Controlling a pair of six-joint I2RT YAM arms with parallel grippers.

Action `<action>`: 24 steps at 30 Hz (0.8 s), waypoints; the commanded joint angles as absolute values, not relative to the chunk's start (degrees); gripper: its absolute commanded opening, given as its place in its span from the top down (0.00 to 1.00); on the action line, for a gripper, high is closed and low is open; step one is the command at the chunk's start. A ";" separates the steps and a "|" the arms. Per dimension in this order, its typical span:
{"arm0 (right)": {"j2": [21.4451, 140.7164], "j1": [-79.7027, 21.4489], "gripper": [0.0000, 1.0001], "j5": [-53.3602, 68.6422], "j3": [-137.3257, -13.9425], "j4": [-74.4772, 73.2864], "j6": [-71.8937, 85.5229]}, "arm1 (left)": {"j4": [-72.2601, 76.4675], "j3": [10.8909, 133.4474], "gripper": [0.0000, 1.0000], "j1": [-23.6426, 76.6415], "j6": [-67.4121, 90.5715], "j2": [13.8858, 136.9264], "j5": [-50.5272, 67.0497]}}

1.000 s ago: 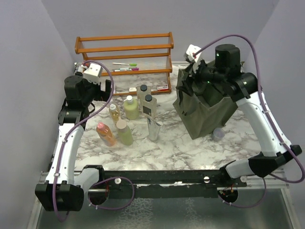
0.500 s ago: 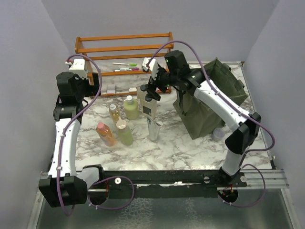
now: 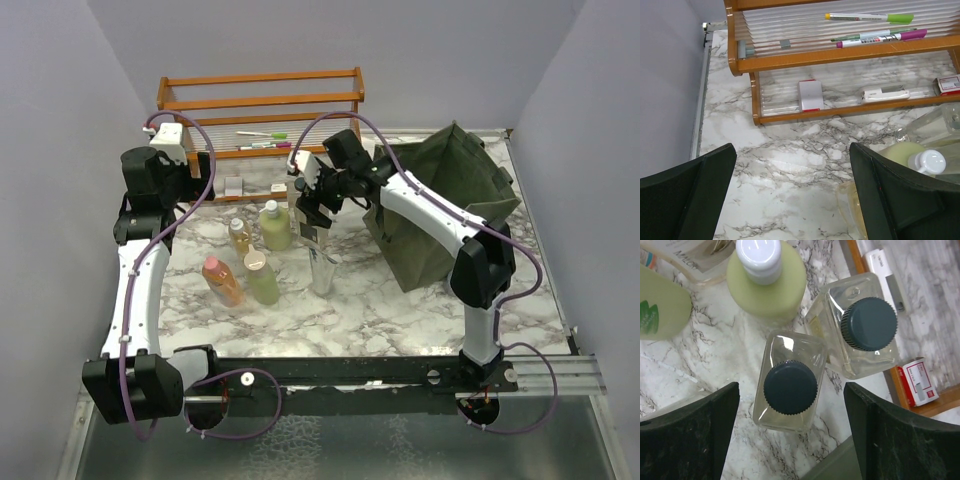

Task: Place the personal care products into the canvas bag
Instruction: Adjust the care product at the center of the board.

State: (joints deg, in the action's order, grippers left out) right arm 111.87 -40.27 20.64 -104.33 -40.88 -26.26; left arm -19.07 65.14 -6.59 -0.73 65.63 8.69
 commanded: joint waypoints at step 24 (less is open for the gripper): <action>98.74 -41.21 0.76 1.10 -82.87 -31.38 -11.76 | -18.51 66.34 0.01 -6.76 -1.47 67.24 13.34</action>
